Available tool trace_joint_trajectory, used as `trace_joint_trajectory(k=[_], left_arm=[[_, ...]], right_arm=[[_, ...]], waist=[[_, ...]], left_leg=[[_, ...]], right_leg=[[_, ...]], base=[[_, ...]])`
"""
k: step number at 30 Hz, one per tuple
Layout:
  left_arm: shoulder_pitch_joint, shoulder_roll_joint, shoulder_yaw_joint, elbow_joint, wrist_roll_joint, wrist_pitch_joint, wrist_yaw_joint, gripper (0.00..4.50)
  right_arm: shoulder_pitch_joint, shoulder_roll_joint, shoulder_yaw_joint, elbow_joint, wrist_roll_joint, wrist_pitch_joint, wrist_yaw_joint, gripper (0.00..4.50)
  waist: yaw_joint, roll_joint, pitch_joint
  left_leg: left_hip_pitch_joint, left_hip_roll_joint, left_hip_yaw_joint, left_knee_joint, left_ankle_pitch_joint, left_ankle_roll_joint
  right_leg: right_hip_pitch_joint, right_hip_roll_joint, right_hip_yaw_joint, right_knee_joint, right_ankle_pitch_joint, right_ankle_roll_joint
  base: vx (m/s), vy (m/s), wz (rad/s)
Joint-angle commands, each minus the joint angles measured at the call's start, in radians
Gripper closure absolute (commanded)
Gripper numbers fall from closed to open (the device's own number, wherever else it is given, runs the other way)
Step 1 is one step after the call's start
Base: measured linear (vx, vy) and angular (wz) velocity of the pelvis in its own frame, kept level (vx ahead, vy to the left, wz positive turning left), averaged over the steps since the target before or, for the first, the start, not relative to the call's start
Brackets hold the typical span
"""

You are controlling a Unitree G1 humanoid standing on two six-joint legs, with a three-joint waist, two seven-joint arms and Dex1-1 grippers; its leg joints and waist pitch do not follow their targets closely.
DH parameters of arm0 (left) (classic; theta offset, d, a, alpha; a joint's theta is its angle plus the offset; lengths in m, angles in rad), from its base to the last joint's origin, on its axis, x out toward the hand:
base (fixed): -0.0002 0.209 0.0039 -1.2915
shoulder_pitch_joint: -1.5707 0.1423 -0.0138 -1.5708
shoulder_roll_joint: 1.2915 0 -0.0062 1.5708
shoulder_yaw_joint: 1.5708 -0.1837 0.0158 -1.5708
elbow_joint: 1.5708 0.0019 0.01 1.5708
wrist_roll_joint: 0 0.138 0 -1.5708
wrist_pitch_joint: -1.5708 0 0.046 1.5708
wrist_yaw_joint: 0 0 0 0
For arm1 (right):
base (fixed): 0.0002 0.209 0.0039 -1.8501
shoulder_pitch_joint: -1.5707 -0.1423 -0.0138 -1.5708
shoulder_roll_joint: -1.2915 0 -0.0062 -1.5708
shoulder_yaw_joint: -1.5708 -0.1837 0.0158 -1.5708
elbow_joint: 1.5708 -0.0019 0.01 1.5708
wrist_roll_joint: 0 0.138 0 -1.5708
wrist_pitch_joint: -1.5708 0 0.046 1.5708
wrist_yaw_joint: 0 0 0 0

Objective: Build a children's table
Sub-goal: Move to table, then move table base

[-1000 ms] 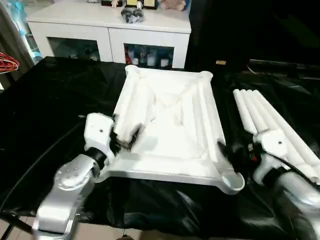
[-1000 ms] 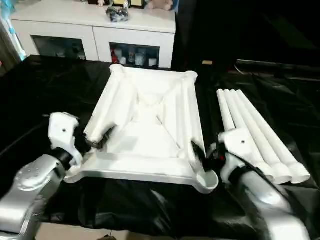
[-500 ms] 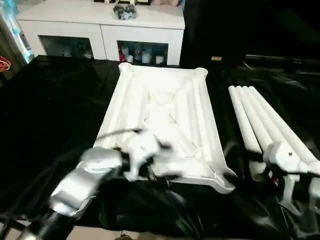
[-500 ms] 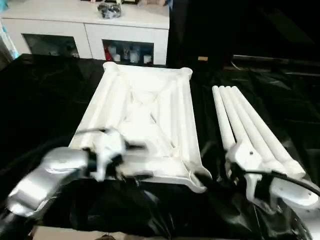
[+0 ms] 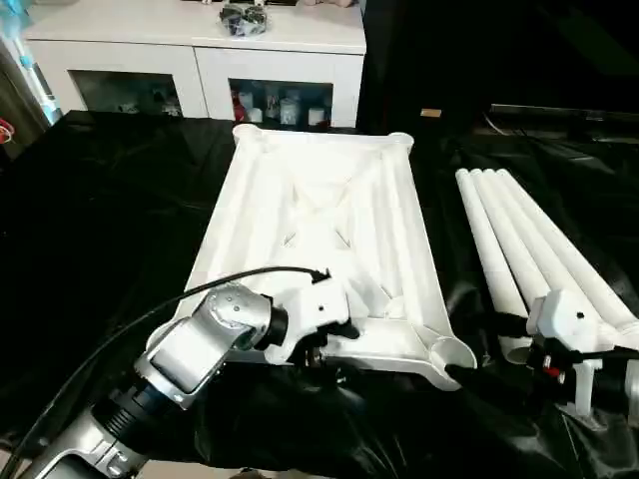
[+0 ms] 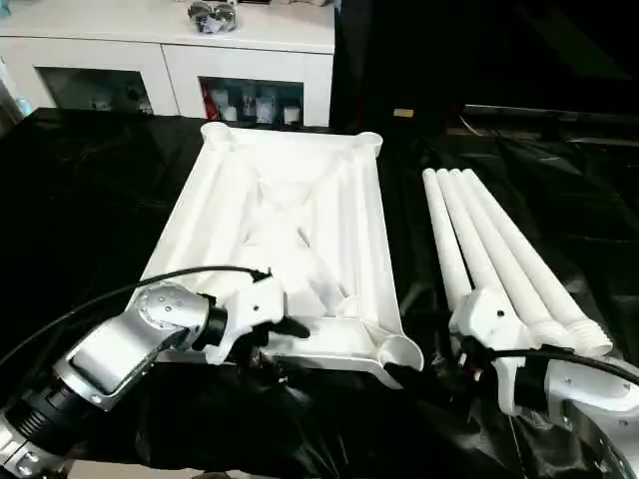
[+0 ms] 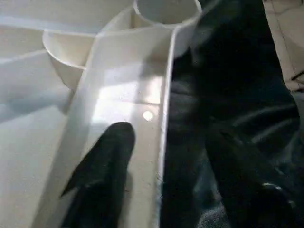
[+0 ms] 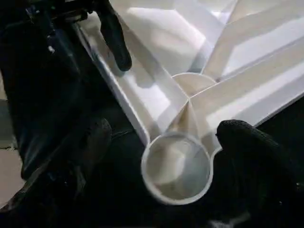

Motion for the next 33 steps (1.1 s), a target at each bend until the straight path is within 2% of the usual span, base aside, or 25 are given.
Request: trace_joint_trajectory(k=[1, 4, 6, 7, 11, 13, 15, 17, 21, 22, 26, 27, 28, 30, 33], left_arm=[[-0.024, 0.007, -0.014, 0.008, 0.017, 0.014, -0.007, 2.09], [-0.038, 0.005, -0.023, 0.026, 0.035, 0.013, -0.009, 2.18], [-0.04, 0.003, -0.024, 0.03, 0.038, 0.013, -0.01, 2.42], [-0.042, 0.002, -0.026, 0.032, 0.041, 0.014, -0.011, 2.6], [-0.051, -0.006, -0.036, 0.056, 0.066, 0.018, 0.004, 2.75], [-0.053, -0.006, -0.038, 0.058, 0.068, 0.02, 0.004, 3.03], [-0.055, -0.006, -0.041, 0.061, 0.075, 0.02, 0.004, 3.04], [-0.056, -0.006, -0.041, 0.063, 0.079, 0.02, 0.006, 3.47], [-0.042, -0.01, -0.018, 0.051, 0.064, 0.033, 0.014, 3.48], [-0.04, -0.009, -0.015, 0.047, 0.062, 0.038, 0.015, 3.8], [-0.012, 0.004, 0.016, -0.002, 0.046, 0.081, 0.024, 3.92], [0.007, 0.014, 0.042, -0.042, 0.034, 0.113, 0.039, 4.23], [0.016, 0.022, 0.054, -0.065, 0.029, 0.131, 0.045, 4.35], [0.034, 0.036, 0.078, -0.11, 0.02, 0.165, 0.059, 4.34], [0.068, 0.058, 0.118, -0.187, 0.006, 0.216, 0.083, 4.43]], right_arm=[[0.008, -0.018, -0.014, -0.025, 0.014, 0.01, 0.016, 0.42], [0.013, -0.03, -0.008, -0.029, 0.017, 0.016, 0.029, 0.42], [0.014, -0.032, -0.006, -0.03, 0.015, 0.016, 0.031, 0.42], [0.015, -0.032, -0.005, -0.03, 0.013, 0.015, 0.03, 0.42], [0.019, -0.038, 0.003, -0.028, 0.007, 0.012, 0.028, 0.42], [0.019, -0.039, 0.005, -0.027, 0.005, 0.012, 0.027, 0.42], [0.018, -0.04, 0.009, -0.025, 0.002, 0.01, 0.025, 0.42], [0.017, -0.04, 0.01, -0.025, 0.0, 0.009, 0.024, 0.42], [0.018, -0.04, 0.012, -0.023, -0.007, 0.004, 0.022, 0.42], [0.018, -0.04, 0.012, -0.023, -0.008, 0.003, 0.022, 0.42], [0.019, -0.041, 0.013, -0.018, -0.015, -0.003, 0.02, 0.42], [0.021, -0.04, 0.013, -0.017, -0.018, -0.005, 0.019, 0.42], [0.022, -0.039, 0.012, -0.018, -0.019, -0.005, 0.018, 0.42], [0.025, -0.039, 0.012, -0.017, -0.022, -0.008, 0.017, 0.42], [0.029, -0.039, 0.014, -0.011, -0.032, -0.014, 0.015, 0.42]], waist=[[0.003, -0.007, -0.041], [0.003, -0.007, -0.041], [0.004, -0.006, -0.042], [0.003, -0.008, -0.042], [0.004, -0.004, -0.044], [0.004, -0.005, -0.044], [0.004, -0.005, -0.045], [0.004, -0.003, -0.043], [0.004, -0.004, -0.042], [0.004, -0.003, -0.041], [0.002, -0.004, -0.04], [0.002, -0.002, -0.041], [0.001, -0.002, -0.041], [0.001, -0.004, -0.041], [-0.006, -0.005, -0.045]], left_leg=[[0.025, 0.094, -0.04, -0.105, -0.311, 0.015], [0.023, 0.094, -0.042, -0.106, -0.317, 0.006], [0.024, 0.094, -0.042, -0.106, -0.314, 0.004], [0.023, 0.094, -0.041, -0.105, -0.309, 0.006], [0.021, 0.095, -0.041, -0.104, -0.279, 0.017], [0.02, 0.095, -0.041, -0.104, -0.268, 0.028], [0.021, 0.095, -0.04, -0.103, -0.265, 0.032], [0.02, 0.095, -0.041, -0.105, -0.279, 0.029], [0.022, 0.095, -0.041, -0.106, -0.303, 0.017], [0.022, 0.095, -0.041, -0.106, -0.306, 0.016], [0.021, 0.095, -0.042, -0.108, -0.317, 0.008], [0.021, 0.096, -0.043, -0.108, -0.315, 0.007], [0.018, 0.096, -0.044, -0.108, -0.3, 0.01], [0.02, 0.094, -0.042, -0.107, -0.3, 0.018], [0.007, 0.093, -0.045, -0.106, -0.236, 0.034]], right_leg=[[0.009, -0.05, 0.024, -0.07, -0.211, -0.274], [0.009, -0.05, 0.024, -0.07, -0.222, -0.262], [0.008, -0.051, 0.024, -0.071, -0.223, -0.259], [0.008, -0.051, 0.025, -0.07, -0.217, -0.26], [0.01, -0.051, 0.024, -0.067, -0.17, -0.269], [0.011, -0.051, 0.024, -0.066, -0.152, -0.278], [0.012, -0.051, 0.024, -0.066, -0.151, -0.281], [0.011, -0.051, 0.023, -0.067, -0.168, -0.281], [0.009, -0.052, 0.024, -0.07, -0.203, -0.275], [0.008, -0.052, 0.024, -0.07, -0.209, -0.274], [0.008, -0.053, 0.025, -0.071, -0.224, -0.268], [0.008, -0.053, 0.024, -0.071, -0.223, -0.267], [0.011, -0.053, 0.023, -0.068, -0.2, -0.271], [0.008, -0.051, 0.023, -0.071, -0.208, -0.268], [0.019, -0.049, 0.019, -0.06, -0.129, -0.274]], base=[[0.0, 0.0, 0.0], [0.0, 0.0, 0.0], [0.0, 0.0, 0.0], [0.0, 0.0, 0.0], [0.0, 0.0, 0.0], [0.0, 0.0, 0.0], [0.0, 0.0, 0.0], [0.0, 0.0, 0.0], [0.0, 0.0, 0.0], [0.0, 0.0, 0.0], [0.0, 0.0, 0.0], [0.0, 0.0, 0.0], [0.0, 0.0, 0.0], [0.0, 0.0, 0.0], [0.0, 0.0, 0.0]])
